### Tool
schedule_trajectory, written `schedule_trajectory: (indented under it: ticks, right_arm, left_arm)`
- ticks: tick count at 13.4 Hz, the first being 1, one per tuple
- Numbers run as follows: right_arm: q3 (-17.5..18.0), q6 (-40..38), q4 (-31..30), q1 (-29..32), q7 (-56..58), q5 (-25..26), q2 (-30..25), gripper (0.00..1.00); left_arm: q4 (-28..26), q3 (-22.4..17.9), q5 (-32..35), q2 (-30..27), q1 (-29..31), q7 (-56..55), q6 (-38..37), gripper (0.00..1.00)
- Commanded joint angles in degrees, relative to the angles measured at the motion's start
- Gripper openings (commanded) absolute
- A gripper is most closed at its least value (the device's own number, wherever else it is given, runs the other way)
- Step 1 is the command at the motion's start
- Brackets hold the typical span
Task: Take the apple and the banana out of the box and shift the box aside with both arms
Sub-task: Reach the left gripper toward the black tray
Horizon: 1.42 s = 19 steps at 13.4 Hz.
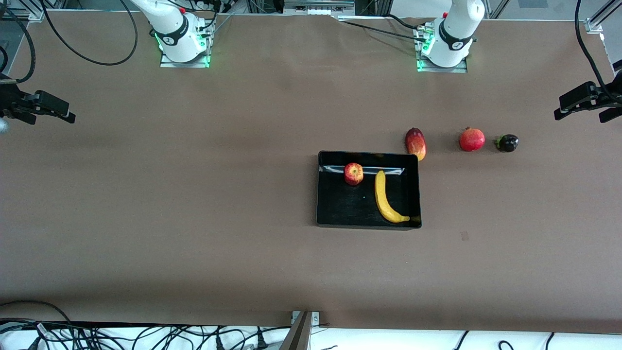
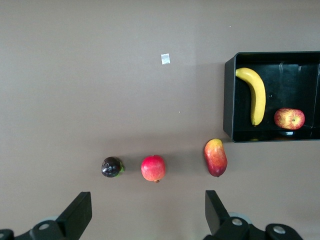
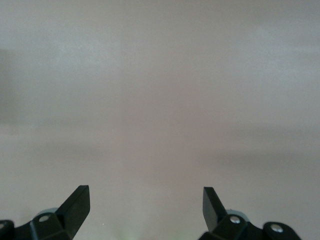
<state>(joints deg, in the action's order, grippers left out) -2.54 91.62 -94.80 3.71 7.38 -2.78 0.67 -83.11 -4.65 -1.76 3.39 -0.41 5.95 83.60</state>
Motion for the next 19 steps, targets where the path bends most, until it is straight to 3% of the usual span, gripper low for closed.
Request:
schedule_trajectory:
  ticks: [1,5,7,15,19]
  right_arm:
    - [-0.2,-0.9,1.2,-0.4,-0.3,0.1,0.4,1.0]
    - [-0.2,-1.0,1.3,-0.4,-0.3,0.1,0.4,1.0]
    - [-0.2,-0.9,1.3,-0.4,-0.3,0.1,0.4,1.0]
    - [-0.2,-0.9,1.3,-0.4,-0.3,0.1,0.4,1.0]
    - [-0.2,-1.0,1.2,-0.4,-0.4,0.0,0.4,1.0]
  left_arm:
    - [-1.4,-0.1,0.7,-0.9,-0.5,0.1,1.1,1.0]
    - [-1.4,-0.1,0.5,-0.4,-0.6,-1.6,2.3,1.0]
    - [-2.0,0.4,0.5,2.0,-2.9,-11.0,6.0,1.0]
    - [-10.3,11.4,1.4,9.4,-3.6,-25.2,23.0,1.0]
    - [-12.3,13.6,1.4,11.8,-5.0,-28.1,25.5,1.0]
